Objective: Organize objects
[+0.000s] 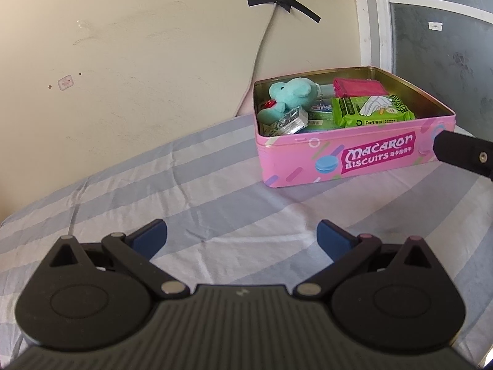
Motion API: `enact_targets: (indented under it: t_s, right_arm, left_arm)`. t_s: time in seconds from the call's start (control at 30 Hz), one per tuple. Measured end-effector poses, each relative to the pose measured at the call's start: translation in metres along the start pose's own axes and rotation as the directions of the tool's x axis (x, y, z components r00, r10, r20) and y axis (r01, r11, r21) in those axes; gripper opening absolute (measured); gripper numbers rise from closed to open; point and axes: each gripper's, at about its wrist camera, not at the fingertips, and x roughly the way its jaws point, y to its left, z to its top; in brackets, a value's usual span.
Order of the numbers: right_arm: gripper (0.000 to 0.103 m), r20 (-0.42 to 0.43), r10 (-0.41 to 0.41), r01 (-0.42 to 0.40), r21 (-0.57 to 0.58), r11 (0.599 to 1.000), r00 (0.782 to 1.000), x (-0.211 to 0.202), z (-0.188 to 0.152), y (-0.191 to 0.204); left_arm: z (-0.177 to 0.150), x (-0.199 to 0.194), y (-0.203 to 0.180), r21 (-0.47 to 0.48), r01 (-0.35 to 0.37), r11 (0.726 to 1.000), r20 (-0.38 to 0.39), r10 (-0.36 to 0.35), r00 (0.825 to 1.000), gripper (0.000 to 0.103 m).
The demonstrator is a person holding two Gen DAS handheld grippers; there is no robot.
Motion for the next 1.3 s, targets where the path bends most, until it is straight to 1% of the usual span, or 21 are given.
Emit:
enact_targets:
  t_s: [0.3,0.47,0.77,1.03,1.13,1.3]
  right_arm:
    - [0.095,-0.002,-0.003,0.003,0.007,1.0,1.0,0.001,0.0,-0.002]
    - [0.097,-0.003,-0.004,0.004,0.008,1.0,1.0,0.001,0.0,-0.001]
    - [0.097,-0.005,-0.003,0.003,0.006,1.0,1.0,0.002,-0.001,0.0]
    - [0.097,-0.007,-0.002,0.002,0.003,1.0,1.0,0.003,-0.002,0.001]
    - [0.097,-0.007,0.0,0.0,-0.001,1.0,1.0,0.003,-0.002,0.002]
    - [0.097,-0.011,0.0,0.0,-0.014,1.0,1.0,0.005,-0.002,0.006]
  left_arm:
    - [0.001,0.001,-0.003,0.004,-0.003,1.0,-0.005,0.004,1.0,0.103]
    - [0.0,0.003,-0.003,0.006,-0.013,1.0,-0.008,0.013,1.0,0.103]
    - [0.001,0.004,0.001,-0.006,-0.015,1.0,-0.014,0.015,1.0,0.103]
    - [0.001,0.004,0.005,-0.029,0.005,1.0,-0.023,-0.006,1.0,0.103]
    - [0.0,0.002,0.008,-0.041,0.026,0.999,-0.01,-0.026,1.0,0.103]
    - [0.001,0.002,0.012,-0.049,0.04,0.998,-0.002,-0.04,0.999,0.103]
